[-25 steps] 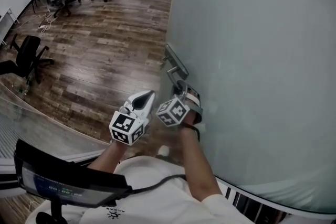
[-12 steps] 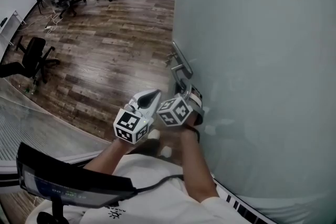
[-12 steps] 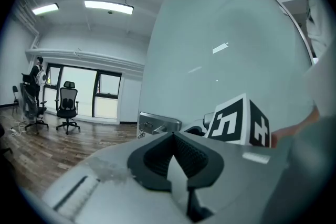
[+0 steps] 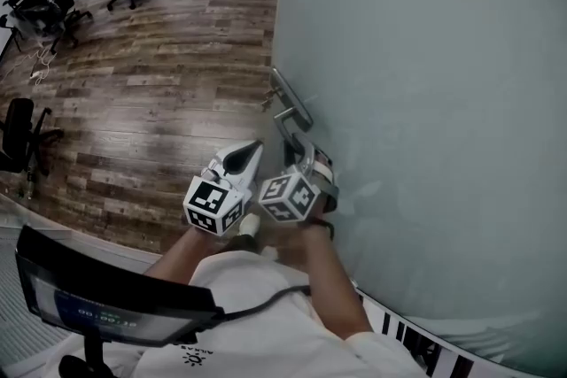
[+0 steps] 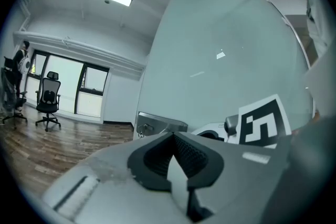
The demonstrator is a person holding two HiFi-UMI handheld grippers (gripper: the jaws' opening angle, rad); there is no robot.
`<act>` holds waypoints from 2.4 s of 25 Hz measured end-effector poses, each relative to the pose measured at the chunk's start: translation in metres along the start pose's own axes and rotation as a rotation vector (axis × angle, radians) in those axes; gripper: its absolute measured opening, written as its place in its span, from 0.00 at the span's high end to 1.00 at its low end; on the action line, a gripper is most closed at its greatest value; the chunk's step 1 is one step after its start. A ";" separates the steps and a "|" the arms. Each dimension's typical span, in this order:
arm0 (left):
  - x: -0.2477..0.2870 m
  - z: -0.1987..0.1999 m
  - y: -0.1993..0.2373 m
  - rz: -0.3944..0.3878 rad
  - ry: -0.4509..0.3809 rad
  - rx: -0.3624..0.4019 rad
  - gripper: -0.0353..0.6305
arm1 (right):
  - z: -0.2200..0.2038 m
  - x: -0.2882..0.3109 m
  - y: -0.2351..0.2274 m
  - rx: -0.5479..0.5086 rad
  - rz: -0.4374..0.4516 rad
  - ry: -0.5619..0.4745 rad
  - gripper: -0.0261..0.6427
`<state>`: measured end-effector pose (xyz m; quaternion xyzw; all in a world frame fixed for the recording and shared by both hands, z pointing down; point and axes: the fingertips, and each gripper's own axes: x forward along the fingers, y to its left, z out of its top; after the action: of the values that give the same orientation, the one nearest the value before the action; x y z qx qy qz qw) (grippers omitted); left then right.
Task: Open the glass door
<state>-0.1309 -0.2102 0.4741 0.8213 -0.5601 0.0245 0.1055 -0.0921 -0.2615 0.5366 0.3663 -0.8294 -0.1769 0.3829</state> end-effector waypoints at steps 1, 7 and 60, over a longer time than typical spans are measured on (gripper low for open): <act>0.014 0.001 0.002 -0.014 0.003 -0.002 0.94 | -0.004 0.007 -0.009 0.007 -0.001 0.008 0.83; 0.035 0.003 0.005 -0.095 -0.001 0.003 0.94 | -0.018 0.007 -0.024 0.030 -0.041 0.032 0.82; 0.313 0.025 -0.119 -0.469 0.078 0.095 0.94 | -0.195 0.074 -0.280 0.291 -0.312 0.233 0.82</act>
<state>0.0937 -0.4601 0.4819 0.9314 -0.3479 0.0572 0.0908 0.1571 -0.5069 0.5390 0.5593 -0.7297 -0.0689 0.3871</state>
